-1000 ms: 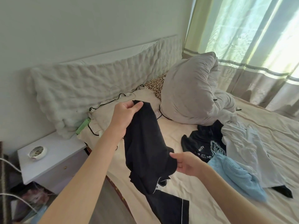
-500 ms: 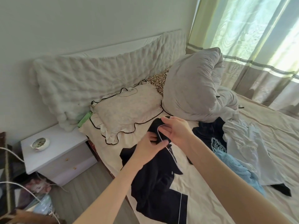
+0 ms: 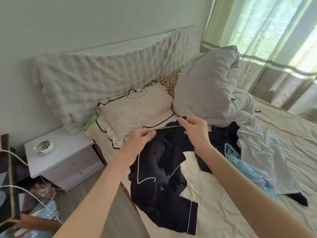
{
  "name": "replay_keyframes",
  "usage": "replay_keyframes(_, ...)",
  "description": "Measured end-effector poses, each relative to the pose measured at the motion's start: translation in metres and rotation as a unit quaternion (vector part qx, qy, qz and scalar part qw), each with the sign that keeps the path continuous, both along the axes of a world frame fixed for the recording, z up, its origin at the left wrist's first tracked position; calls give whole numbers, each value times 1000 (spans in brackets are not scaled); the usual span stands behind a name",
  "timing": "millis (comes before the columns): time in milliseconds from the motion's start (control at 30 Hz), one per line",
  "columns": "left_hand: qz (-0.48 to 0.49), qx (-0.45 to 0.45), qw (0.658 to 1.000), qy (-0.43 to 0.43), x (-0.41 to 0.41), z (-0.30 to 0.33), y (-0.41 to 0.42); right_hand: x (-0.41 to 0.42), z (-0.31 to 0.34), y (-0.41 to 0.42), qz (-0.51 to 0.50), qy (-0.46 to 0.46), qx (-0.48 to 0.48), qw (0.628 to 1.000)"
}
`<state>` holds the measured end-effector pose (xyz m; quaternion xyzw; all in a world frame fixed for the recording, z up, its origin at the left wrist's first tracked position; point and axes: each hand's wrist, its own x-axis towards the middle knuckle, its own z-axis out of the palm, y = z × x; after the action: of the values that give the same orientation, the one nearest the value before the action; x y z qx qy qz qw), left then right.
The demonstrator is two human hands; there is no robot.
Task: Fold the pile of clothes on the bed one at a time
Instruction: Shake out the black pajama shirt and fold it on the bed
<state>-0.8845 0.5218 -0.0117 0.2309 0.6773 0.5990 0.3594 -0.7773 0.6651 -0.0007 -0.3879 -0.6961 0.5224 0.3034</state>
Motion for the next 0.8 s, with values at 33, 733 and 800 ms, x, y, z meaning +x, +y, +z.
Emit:
replay_keyframes(33, -9, 9, 1000, -11, -1, 6, 0, 1, -5, 1, 10, -17, 34, 999)
replay_keyframes(733, -9, 27, 999, -40, -7, 42, -2, 6, -65, -29, 131, -191, 272, 934)
replay_keyframes(800, 1, 25, 998, -65, -8, 38, -2, 6, -74, -21, 119, -210, 256, 936)
